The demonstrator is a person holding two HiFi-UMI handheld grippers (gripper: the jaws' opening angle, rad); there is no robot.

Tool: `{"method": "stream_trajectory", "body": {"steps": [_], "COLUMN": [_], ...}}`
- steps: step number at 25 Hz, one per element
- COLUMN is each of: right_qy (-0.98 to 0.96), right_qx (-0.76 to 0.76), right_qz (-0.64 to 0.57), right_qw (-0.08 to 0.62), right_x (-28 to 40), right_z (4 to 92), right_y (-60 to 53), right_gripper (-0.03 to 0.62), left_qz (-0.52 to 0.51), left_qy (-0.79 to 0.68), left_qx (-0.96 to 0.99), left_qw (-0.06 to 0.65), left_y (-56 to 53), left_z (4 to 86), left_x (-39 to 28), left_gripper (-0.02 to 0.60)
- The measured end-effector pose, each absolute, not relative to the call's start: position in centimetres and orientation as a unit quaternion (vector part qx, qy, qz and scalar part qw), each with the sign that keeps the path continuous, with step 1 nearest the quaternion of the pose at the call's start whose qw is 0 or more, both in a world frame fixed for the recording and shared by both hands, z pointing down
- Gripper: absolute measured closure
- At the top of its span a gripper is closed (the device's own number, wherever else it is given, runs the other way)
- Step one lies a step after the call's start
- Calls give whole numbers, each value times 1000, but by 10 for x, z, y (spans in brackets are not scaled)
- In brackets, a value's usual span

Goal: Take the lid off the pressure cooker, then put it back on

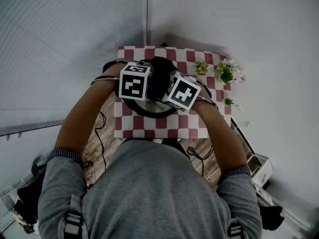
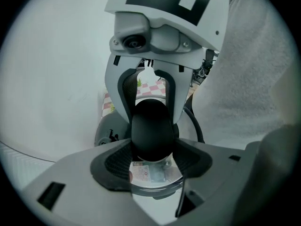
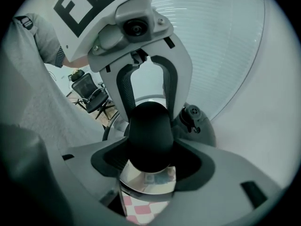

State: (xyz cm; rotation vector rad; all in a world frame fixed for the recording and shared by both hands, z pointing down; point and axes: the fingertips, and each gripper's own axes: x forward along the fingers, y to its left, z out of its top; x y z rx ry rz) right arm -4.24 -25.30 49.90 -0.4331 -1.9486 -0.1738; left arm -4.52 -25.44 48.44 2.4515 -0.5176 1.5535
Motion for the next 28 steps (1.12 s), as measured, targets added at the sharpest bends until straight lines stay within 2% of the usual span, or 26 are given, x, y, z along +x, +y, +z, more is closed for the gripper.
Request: {"method": "stream_trajectory", "body": {"steps": [9, 28], "right_qy": [-814, -799], "right_qx": [-210, -236], "right_qz": [-108, -124], "right_qw": [531, 539], "right_x": [26, 152], "right_z": [488, 535], "right_y": [-282, -343], "right_gripper": [301, 301], "left_qz": [519, 512], "left_qy": [-225, -254], "left_qx": [817, 810], "left_qw": [112, 128], "left_y": [-282, -342], "left_z": [474, 521], "left_x": [23, 149], "left_gripper": [287, 290]}}
